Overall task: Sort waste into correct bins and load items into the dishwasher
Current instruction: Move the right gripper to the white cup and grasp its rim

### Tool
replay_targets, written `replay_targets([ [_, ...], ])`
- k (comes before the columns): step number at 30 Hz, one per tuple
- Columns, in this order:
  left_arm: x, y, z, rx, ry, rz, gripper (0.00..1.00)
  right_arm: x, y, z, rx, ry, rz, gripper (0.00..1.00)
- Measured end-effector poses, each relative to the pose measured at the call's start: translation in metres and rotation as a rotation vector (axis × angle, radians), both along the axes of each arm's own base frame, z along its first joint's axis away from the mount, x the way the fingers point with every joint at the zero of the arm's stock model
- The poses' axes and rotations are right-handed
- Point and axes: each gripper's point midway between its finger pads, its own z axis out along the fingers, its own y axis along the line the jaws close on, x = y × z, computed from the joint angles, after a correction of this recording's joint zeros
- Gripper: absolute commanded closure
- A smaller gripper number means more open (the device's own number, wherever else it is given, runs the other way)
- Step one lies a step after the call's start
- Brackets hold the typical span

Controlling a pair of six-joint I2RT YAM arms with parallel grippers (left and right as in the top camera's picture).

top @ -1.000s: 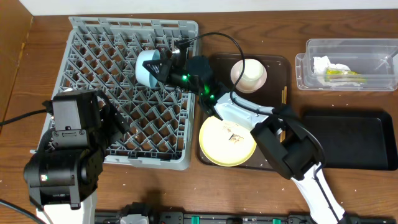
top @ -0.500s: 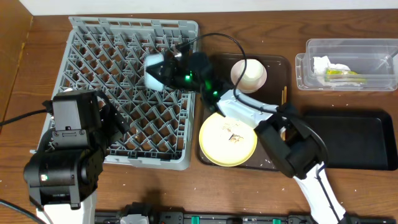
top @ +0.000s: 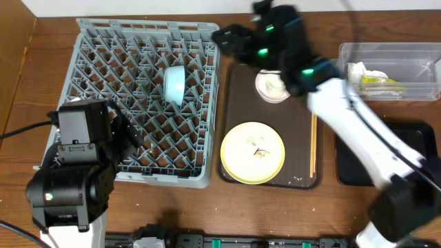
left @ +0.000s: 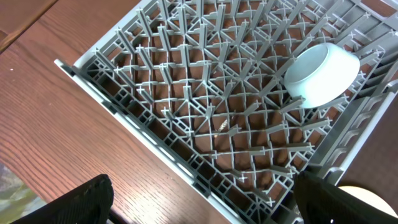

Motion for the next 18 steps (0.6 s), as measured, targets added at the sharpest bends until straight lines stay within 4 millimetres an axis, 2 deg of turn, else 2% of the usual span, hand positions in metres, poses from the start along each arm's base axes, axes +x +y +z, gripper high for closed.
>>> replay_targets([
  [2, 0.0, 0.0, 0.0, 0.0, 0.001, 0.0, 0.06, 0.002, -0.024, -0.003, -0.066, -0.001, -0.039, 0.37],
  [5, 0.0, 0.0, 0.0, 0.0, 0.0, 0.0, 0.06, 0.005, -0.052, -0.032, -0.211, 0.039, -0.086, 0.39],
  [6, 0.0, 0.0, 0.0, 0.0, 0.0, 0.0, 0.06, 0.006, -0.062, -0.05, -0.286, 0.067, -0.102, 0.4],
  [13, 0.0, 0.0, 0.0, 0.0, 0.0, 0.0, 0.07, 0.019, -0.093, -0.131, -0.579, 0.144, -0.159, 0.43],
  [18, 0.0, 0.0, 0.0, 0.0, 0.0, 0.0, 0.06, 0.033, -0.097, -0.167, -0.667, 0.138, -0.154, 0.54],
])
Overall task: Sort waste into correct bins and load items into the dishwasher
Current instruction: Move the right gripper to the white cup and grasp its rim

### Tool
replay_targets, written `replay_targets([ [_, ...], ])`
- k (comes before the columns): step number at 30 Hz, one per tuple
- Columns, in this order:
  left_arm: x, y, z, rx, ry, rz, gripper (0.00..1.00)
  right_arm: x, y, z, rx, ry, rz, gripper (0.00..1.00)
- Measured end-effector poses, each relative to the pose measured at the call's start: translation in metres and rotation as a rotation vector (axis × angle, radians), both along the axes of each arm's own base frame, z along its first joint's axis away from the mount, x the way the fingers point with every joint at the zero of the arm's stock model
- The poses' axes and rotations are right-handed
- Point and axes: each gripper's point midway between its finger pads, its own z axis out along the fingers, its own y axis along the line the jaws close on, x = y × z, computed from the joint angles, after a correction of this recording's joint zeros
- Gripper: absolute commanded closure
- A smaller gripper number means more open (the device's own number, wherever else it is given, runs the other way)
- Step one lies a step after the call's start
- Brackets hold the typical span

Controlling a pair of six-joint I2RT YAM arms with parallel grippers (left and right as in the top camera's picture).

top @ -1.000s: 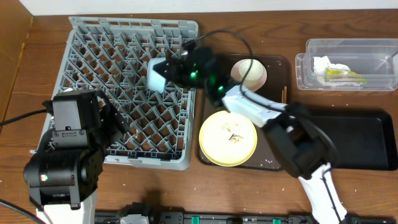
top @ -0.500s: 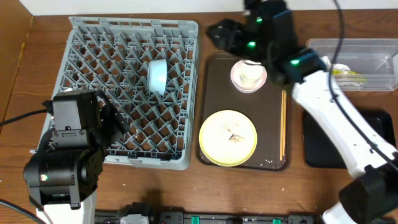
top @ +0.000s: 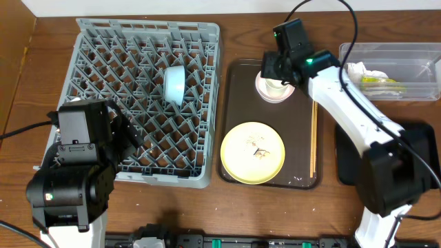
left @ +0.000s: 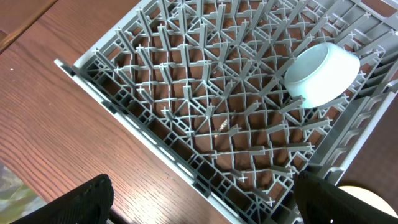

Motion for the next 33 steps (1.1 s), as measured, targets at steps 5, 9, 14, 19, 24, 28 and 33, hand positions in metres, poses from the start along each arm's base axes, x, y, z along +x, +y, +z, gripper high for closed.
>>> replay_targets([
  [5, 0.0, 0.0, 0.0, 0.0, 0.0, 0.0, 0.06, 0.003, 0.001, -0.027, -0.038, 0.029, 0.009, 0.61],
  [9, 0.0, 0.0, 0.0, 0.0, 0.0, 0.0, 0.06, 0.001, 0.006, -0.041, -0.057, 0.049, 0.023, 0.64],
  [14, 0.0, 0.0, 0.0, 0.0, 0.0, 0.0, 0.06, -0.002, 0.012, -0.043, -0.059, 0.052, 0.035, 0.64],
  [19, 0.0, 0.0, 0.0, 0.0, 0.0, 0.0, 0.07, -0.004, 0.014, -0.044, -0.063, 0.054, 0.041, 0.75],
  [24, 0.0, 0.0, 0.0, 0.0, 0.0, 0.0, 0.06, -0.008, 0.017, -0.045, -0.076, 0.058, 0.049, 0.75],
  [28, 0.0, 0.0, 0.0, 0.0, 0.0, 0.0, 0.06, -0.013, 0.026, -0.053, -0.091, 0.066, 0.066, 0.86],
  [33, 0.0, 0.0, 0.0, 0.0, 0.0, 0.0, 0.06, -0.01, 0.03, -0.055, -0.091, 0.053, 0.059, 0.99],
])
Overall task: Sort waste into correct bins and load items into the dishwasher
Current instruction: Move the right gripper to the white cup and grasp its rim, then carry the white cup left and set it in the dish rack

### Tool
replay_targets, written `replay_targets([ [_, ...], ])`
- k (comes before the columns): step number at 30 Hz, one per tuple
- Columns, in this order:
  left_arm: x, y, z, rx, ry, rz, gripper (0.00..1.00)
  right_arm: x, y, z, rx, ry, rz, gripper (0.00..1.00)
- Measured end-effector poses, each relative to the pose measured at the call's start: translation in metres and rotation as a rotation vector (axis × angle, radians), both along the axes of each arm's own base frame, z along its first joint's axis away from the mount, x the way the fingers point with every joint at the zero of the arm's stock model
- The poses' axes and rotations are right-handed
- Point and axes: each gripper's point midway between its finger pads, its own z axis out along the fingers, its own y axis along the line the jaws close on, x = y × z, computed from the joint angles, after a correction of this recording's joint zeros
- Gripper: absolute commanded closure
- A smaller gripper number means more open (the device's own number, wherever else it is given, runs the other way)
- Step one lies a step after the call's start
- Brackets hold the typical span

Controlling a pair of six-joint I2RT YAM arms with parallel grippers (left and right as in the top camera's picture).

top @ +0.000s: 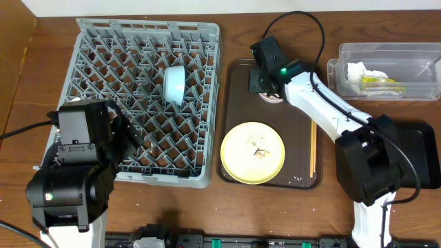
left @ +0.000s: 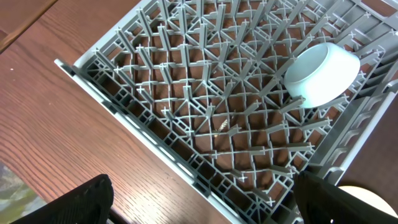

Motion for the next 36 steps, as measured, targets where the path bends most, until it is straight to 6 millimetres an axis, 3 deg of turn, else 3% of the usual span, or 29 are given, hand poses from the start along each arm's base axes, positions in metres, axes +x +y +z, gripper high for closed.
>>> replay_targets([
  [8, 0.0, 0.0, 0.0, 0.0, 0.0, 0.0, 0.06, 0.002, 0.001, 0.006, 0.013, -0.002, -0.005, 0.99],
  [12, 0.0, 0.0, 0.0, 0.0, 0.0, 0.0, 0.06, 0.006, 0.011, 0.033, 0.07, -0.036, 0.013, 0.99],
  [15, 0.0, 0.0, 0.0, 0.0, 0.0, 0.0, 0.07, 0.012, 0.028, 0.082, 0.183, -0.123, 0.054, 0.99],
  [16, 0.0, 0.0, 0.0, 0.0, 0.0, 0.0, 0.06, 0.016, 0.04, 0.117, 0.267, -0.191, 0.089, 0.99],
  [17, 0.0, 0.0, 0.0, 0.0, 0.0, 0.0, 0.06, 0.016, 0.043, 0.127, 0.288, -0.21, 0.099, 0.99],
  [20, 0.0, 0.0, 0.0, 0.0, -0.001, 0.0, 0.06, 0.011, 0.069, 0.195, 0.466, -0.328, 0.199, 0.99],
  [22, 0.0, 0.0, 0.0, 0.0, 0.0, 0.0, 0.06, 0.001, 0.083, 0.215, 0.54, -0.338, 0.237, 0.99],
  [27, 0.0, 0.0, 0.0, 0.0, 0.0, 0.0, 0.06, -0.031, 0.14, 0.233, 0.699, -0.321, 0.385, 0.99],
  [30, 0.0, 0.0, 0.0, 0.0, 0.0, 0.0, 0.06, -0.063, 0.177, 0.235, 0.75, -0.296, 0.48, 0.99],
  [33, 0.0, 0.0, 0.0, 0.0, 0.0, 0.0, 0.06, -0.091, 0.212, 0.231, 0.797, -0.262, 0.551, 0.99],
  [36, 0.0, 0.0, 0.0, 0.0, 0.0, 0.0, 0.06, -0.11, 0.246, 0.214, 0.859, -0.212, 0.607, 0.99],
])
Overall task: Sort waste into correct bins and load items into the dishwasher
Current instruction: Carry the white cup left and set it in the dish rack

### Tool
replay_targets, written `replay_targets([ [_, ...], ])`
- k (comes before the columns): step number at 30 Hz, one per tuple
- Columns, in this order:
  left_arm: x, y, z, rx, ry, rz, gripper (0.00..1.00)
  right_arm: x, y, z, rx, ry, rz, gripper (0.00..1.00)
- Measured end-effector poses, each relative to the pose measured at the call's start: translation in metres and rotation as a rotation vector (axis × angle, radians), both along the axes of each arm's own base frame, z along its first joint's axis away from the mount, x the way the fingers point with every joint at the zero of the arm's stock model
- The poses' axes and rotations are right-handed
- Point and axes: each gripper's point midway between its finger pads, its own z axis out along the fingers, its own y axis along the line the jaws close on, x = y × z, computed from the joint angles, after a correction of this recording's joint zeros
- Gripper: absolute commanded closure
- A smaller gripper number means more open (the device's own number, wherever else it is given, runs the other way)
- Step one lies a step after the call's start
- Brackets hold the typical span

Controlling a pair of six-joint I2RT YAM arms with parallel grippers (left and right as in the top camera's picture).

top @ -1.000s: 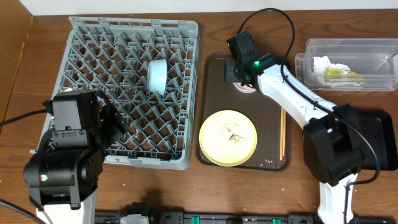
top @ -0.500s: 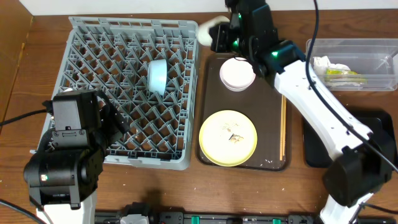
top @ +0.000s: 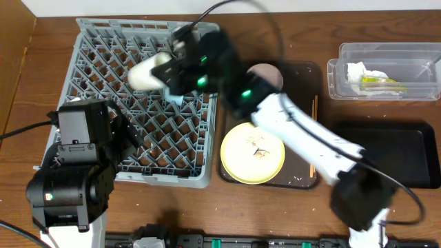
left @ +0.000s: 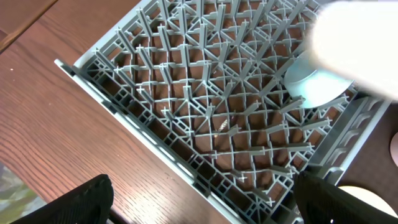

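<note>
My right gripper [top: 171,69] reaches over the grey dish rack [top: 96,48], shut on a cream cup [top: 146,74] that is blurred by motion. In the left wrist view that cup [left: 357,40] is a pale blur above the pale blue bowl [left: 314,90] lying on its side in the rack. A small saucer [top: 266,74] and a yellow plate [top: 253,153] with crumbs lie on the dark brown tray [top: 302,178]. My left gripper [left: 199,200] hangs open over the rack's near edge, holding nothing.
Chopsticks [top: 313,134] lie along the tray's right side. A clear plastic container [top: 413,55] with paper and food waste stands at the back right. A black bin [top: 406,155] sits in front of it. Bare wooden table [left: 56,118] lies left of the rack.
My right gripper was down at the cup on the saucer on the tray. Now it holds the cup over the middle of the rack; the saucer stays behind. The left arm is unmoved.
My right arm was blurred above the back of the tray with the cup standing on its saucer. Then its gripper was over the cup, then down at it. Now the cup is off the saucer and over the rack. The left gripper stayed open throughout.
</note>
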Motion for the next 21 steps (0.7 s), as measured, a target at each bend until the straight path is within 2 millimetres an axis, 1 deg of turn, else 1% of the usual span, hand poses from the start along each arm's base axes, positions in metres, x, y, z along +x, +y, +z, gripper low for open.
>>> replay_targets([
  [2, 0.0, 0.0, 0.0, 0.0, 0.0, 0.0, 0.06, -0.008, 0.022, -0.017, 0.043, 0.037, 0.057, 0.99],
  [4, 0.0, 0.0, 0.0, 0.0, 0.0, 0.0, 0.06, -0.011, 0.036, -0.035, 0.078, 0.089, 0.097, 0.99],
  [6, 0.0, 0.0, 0.0, 0.0, 0.0, 0.0, 0.06, -0.015, 0.045, -0.055, 0.08, 0.161, 0.122, 0.99],
  [8, 0.0, 0.0, 0.0, 0.0, 0.0, 0.0, 0.06, -0.018, 0.049, -0.075, 0.066, 0.248, 0.128, 0.99],
  [11, 0.0, 0.0, 0.0, 0.0, 0.0, 0.0, 0.06, -0.022, 0.052, -0.089, 0.054, 0.328, 0.132, 0.99],
  [13, 0.0, 0.0, 0.0, 0.0, 0.0, 0.0, 0.06, -0.024, 0.051, -0.094, 0.041, 0.382, 0.128, 0.99],
  [14, 0.0, 0.0, 0.0, 0.0, 0.0, 0.0, 0.06, -0.025, 0.049, -0.1, 0.019, 0.424, 0.116, 0.99],
  [17, 0.0, 0.0, 0.0, 0.0, 0.0, 0.0, 0.06, -0.031, 0.04, -0.129, -0.084, 0.576, 0.066, 0.99],
  [18, 0.0, 0.0, 0.0, 0.0, 0.0, 0.0, 0.06, -0.035, 0.038, -0.136, -0.107, 0.618, 0.06, 0.99],
  [21, 0.0, 0.0, 0.0, 0.0, 0.0, 0.0, 0.06, -0.035, 0.034, -0.136, -0.127, 0.651, 0.033, 0.99],
])
